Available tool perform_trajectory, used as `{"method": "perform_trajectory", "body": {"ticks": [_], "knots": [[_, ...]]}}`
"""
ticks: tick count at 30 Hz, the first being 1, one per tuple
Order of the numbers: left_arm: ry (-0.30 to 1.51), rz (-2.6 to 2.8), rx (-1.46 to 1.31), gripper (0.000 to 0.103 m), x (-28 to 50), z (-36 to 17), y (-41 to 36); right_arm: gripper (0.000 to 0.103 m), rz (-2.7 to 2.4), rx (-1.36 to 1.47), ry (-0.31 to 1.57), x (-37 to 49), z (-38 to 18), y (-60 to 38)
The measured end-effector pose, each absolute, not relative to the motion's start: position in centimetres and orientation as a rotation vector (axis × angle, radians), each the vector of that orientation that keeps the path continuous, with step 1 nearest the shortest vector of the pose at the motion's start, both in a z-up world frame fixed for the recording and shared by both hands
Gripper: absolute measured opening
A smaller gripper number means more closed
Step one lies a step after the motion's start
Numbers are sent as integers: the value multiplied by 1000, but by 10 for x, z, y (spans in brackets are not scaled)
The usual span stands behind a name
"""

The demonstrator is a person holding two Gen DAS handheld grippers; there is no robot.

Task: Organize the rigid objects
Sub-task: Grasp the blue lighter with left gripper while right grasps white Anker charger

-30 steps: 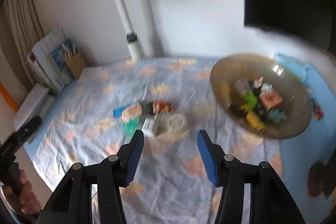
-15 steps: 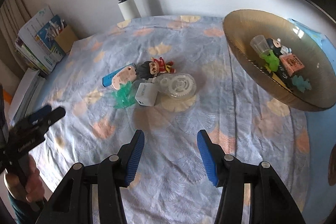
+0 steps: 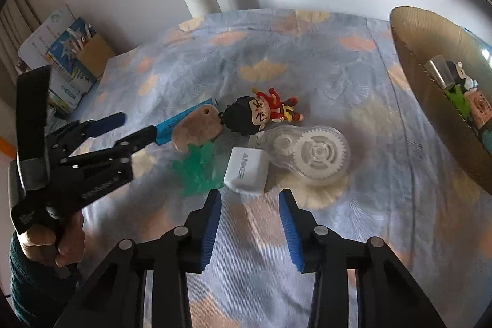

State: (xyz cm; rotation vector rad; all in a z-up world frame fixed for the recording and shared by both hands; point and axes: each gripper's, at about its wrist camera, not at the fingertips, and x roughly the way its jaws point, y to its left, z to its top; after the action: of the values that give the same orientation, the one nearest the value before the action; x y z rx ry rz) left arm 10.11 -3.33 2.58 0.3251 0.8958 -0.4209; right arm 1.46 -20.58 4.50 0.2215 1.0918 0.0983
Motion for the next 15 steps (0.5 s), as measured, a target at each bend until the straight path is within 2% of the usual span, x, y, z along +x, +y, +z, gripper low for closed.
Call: {"method": "perform_trajectory", "body": {"ticks": [9, 10, 12, 15], "knots": [[893, -480, 479, 48, 103, 17, -72, 38, 81, 230, 1092, 34, 31, -201], [907, -493, 454, 46, 107, 17, -72, 38, 78, 234, 1088, 36, 31, -201], [927, -522, 400, 29, 113, 17, -72, 38, 75, 230, 1081, 41, 30, -201], [915, -515, 395, 23, 108, 16, -76, 38, 63, 187, 1074, 46, 30, -195]]}}
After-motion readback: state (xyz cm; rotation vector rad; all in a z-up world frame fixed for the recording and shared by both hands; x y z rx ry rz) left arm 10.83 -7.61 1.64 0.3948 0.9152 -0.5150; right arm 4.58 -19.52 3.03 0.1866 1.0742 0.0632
